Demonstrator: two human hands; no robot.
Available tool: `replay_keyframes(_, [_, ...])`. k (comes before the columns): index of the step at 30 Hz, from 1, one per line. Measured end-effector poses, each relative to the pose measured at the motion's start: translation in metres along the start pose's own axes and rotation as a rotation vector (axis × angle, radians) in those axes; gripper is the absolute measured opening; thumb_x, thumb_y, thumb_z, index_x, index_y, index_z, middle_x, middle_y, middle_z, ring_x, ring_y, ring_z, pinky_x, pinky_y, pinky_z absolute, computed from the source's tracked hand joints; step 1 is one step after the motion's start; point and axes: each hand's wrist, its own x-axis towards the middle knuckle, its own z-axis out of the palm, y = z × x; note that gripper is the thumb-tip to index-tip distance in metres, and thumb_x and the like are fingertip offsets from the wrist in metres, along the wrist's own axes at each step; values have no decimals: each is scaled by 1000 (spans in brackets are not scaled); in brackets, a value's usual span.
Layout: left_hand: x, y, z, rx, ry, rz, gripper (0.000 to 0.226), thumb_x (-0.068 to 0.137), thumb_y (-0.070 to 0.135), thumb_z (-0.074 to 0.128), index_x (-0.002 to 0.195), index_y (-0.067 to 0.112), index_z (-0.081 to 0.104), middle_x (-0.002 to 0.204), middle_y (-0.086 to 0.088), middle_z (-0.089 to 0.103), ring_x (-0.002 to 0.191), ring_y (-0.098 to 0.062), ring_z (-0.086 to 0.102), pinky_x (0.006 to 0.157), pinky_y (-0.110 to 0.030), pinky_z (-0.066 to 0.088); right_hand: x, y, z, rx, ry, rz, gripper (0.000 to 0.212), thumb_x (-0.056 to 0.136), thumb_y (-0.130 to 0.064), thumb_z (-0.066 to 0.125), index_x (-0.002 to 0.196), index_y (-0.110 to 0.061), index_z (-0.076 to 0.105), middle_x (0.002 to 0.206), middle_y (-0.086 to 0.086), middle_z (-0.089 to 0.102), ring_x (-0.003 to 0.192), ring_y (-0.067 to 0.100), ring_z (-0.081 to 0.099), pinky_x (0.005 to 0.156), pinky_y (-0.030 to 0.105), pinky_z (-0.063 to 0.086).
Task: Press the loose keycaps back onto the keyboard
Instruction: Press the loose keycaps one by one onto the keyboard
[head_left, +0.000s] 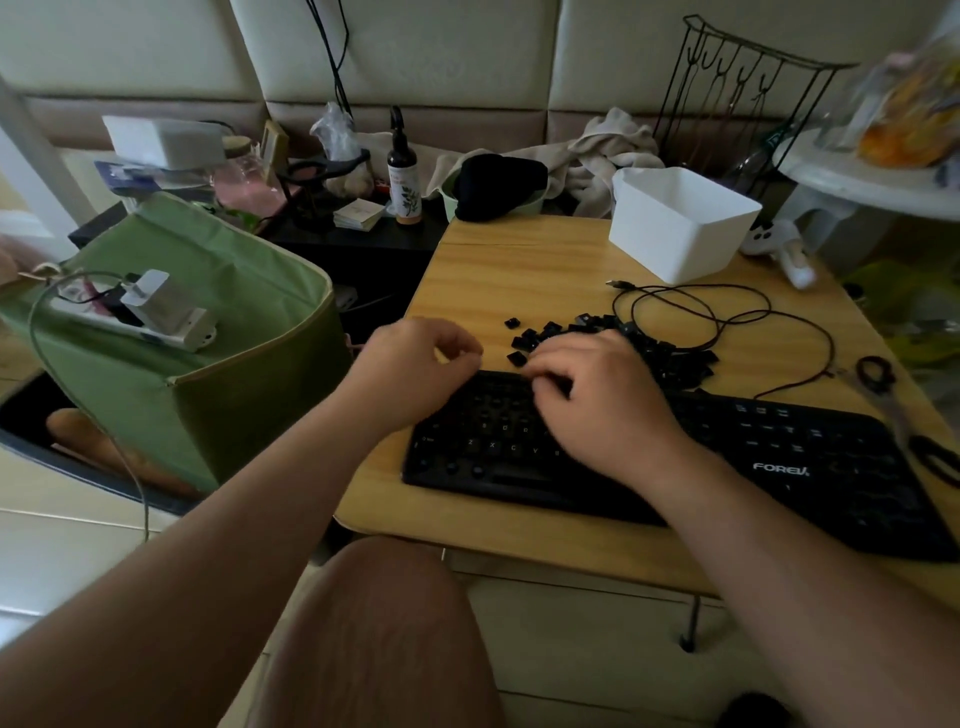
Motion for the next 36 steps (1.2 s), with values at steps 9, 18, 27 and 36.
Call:
replay_keyframes(9, [61, 22, 34, 210, -152, -60, 24, 89, 52, 73, 101, 32, 79, 101, 10, 74, 95, -12, 66, 76, -30, 54, 8, 25, -24, 103, 38, 180, 20, 92, -18, 66, 100, -30, 80, 111, -13, 69, 109, 12, 61, 95, 30, 51])
replay_keyframes(18, [38, 28, 32, 10, 35, -33, 14, 87, 42, 76, 97, 33, 70, 89, 15, 70, 84, 0, 64, 65, -17, 46, 7, 20, -32, 187, 60, 148, 24, 94, -17, 68, 110, -30, 78, 104, -18, 64, 94, 0, 58, 88, 16, 48])
replay_keyframes(27, [-2, 58, 19, -1319, -352, -292, 9, 101, 21, 62, 98, 14, 66, 84, 1, 66, 72, -8, 53, 68, -23, 37, 6, 4, -37, 465, 219, 5, 34, 88, -9, 80, 117, -26, 75, 107, -14, 68, 83, 14, 65, 71, 17, 52])
replay_keyframes(36, [-10, 71, 26, -1479, -462, -289, 22, 104, 32, 52, 100, 13, 62, 87, 0, 55, 69, -7, 49, 69, -23, 38, 2, -5, -41, 470, 298, -26, 28, 87, -12, 81, 113, -24, 77, 111, -15, 69, 102, 1, 66, 84, 8, 47])
